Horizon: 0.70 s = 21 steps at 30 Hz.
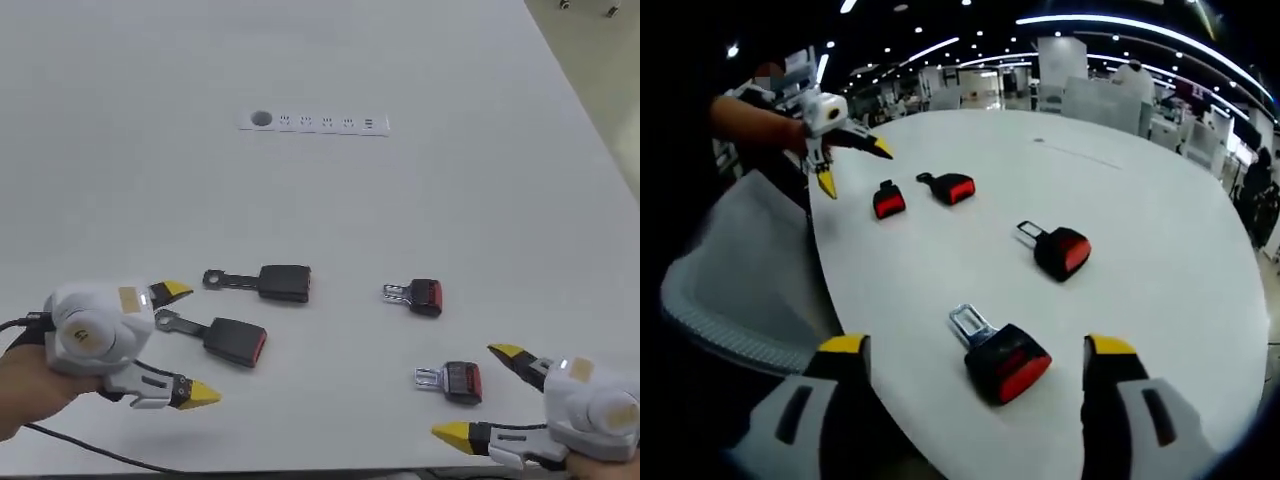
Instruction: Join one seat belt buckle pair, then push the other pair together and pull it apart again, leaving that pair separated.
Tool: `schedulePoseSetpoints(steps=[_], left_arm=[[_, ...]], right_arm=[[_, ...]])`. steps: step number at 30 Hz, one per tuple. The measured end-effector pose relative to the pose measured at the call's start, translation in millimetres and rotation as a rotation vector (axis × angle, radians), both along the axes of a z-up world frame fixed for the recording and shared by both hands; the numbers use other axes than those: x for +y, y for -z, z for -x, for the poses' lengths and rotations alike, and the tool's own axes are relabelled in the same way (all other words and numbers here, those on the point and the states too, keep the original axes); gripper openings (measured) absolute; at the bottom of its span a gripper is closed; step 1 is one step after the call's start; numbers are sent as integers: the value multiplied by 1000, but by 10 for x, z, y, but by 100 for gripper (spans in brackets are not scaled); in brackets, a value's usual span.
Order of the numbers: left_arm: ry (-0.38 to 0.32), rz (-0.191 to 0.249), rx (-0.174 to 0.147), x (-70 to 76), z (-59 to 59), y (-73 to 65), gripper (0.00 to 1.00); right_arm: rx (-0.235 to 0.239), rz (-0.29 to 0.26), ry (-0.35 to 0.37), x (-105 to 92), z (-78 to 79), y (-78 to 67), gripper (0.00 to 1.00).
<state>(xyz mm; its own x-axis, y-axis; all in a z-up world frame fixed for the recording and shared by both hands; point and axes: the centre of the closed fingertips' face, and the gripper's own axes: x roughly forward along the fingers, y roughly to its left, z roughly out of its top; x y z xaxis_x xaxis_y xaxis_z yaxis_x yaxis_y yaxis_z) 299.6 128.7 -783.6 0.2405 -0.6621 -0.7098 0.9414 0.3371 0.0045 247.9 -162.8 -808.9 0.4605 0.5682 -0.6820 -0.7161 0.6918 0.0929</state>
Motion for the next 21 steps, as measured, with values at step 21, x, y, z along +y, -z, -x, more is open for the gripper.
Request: schedulePoseSetpoints(steps=[21], left_arm=[[244, -173, 10, -155, -173, 529, 63]], right_arm=[[103, 41, -202, -96, -50, 232, 73]])
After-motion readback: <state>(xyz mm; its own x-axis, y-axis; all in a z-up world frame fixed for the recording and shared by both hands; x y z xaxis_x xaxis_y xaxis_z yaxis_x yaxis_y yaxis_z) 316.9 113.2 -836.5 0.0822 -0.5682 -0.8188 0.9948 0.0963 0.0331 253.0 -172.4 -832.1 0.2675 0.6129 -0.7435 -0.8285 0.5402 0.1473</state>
